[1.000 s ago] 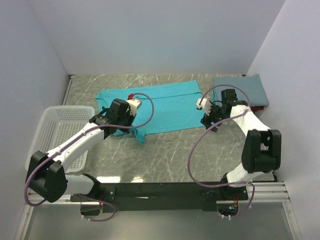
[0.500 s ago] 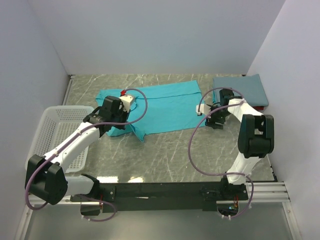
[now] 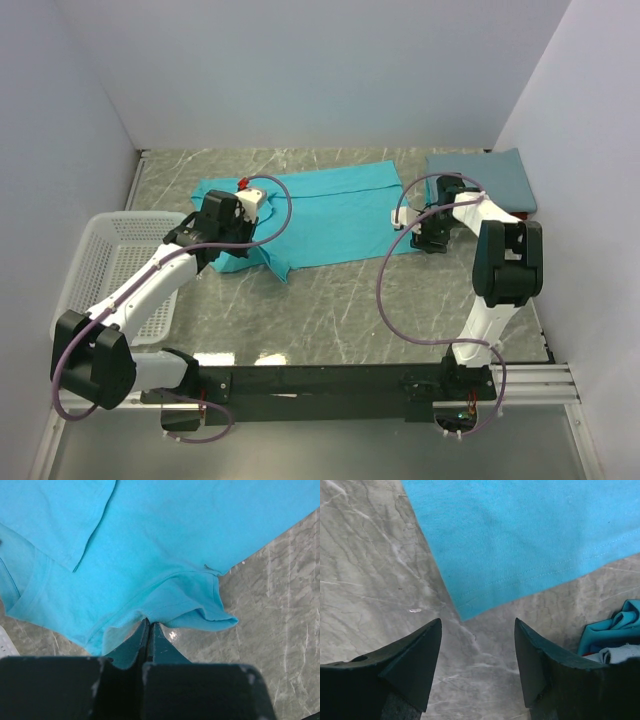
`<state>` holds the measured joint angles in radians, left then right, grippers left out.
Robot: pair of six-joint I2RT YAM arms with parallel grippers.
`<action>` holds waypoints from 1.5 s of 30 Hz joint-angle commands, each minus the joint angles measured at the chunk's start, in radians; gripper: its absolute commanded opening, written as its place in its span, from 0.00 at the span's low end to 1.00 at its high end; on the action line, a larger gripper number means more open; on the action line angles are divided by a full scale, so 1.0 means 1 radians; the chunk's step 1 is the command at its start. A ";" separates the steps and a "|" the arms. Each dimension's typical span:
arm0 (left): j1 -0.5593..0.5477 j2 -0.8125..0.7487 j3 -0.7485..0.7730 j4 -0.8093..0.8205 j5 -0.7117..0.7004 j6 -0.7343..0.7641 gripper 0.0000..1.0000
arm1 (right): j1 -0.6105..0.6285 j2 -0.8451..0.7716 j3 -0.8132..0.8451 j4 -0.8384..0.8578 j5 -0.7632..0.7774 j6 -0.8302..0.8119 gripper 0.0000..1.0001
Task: Fold and stack the t-shirts
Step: Fold the tshirt
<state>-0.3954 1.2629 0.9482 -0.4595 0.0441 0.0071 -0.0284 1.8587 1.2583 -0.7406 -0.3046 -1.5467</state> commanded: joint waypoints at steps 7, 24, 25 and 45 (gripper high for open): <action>0.018 -0.011 0.004 0.032 0.040 -0.001 0.01 | 0.024 0.050 0.013 0.000 0.016 -0.019 0.61; 0.043 0.004 0.007 0.033 0.037 -0.048 0.01 | 0.056 0.028 -0.004 0.021 0.007 0.029 0.21; 0.049 0.006 0.008 0.033 0.034 -0.050 0.01 | 0.056 0.024 0.004 0.023 0.004 0.043 0.20; 0.075 0.024 0.066 0.065 -0.041 -0.113 0.01 | 0.062 -0.004 0.087 0.199 -0.018 0.487 0.00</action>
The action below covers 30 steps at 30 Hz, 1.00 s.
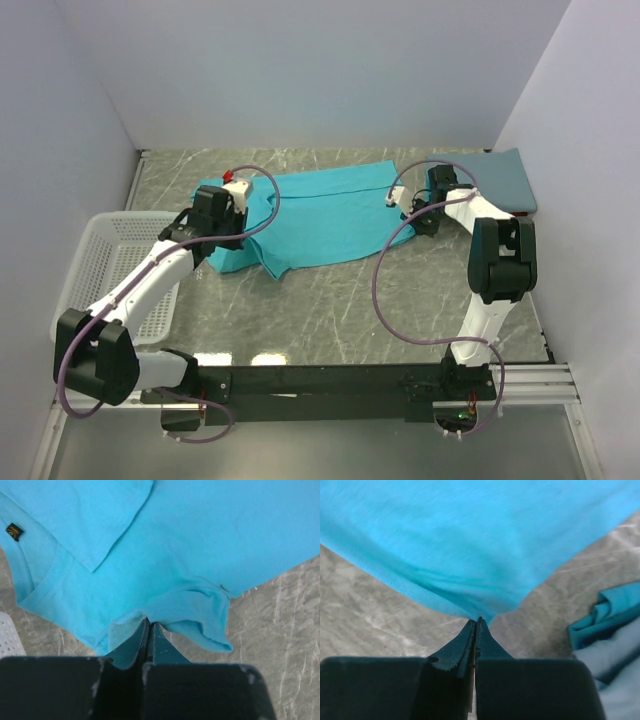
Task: Fold and stack the t-shirts
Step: Fold the tshirt
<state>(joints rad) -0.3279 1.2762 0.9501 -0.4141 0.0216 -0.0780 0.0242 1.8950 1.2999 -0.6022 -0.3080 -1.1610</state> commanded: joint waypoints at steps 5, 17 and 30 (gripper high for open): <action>0.032 0.048 0.150 -0.008 -0.052 -0.038 0.01 | 0.010 -0.013 0.090 0.079 0.012 0.142 0.00; 0.098 0.224 0.341 -0.017 -0.038 -0.049 0.01 | 0.042 0.111 0.278 0.061 0.026 0.277 0.00; 0.155 0.414 0.541 -0.057 -0.029 -0.003 0.01 | 0.063 0.214 0.421 0.061 0.104 0.374 0.00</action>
<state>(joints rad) -0.1776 1.6562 1.4105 -0.4587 -0.0193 -0.1085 0.0845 2.0907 1.6558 -0.5468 -0.2325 -0.8230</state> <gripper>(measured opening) 0.013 0.009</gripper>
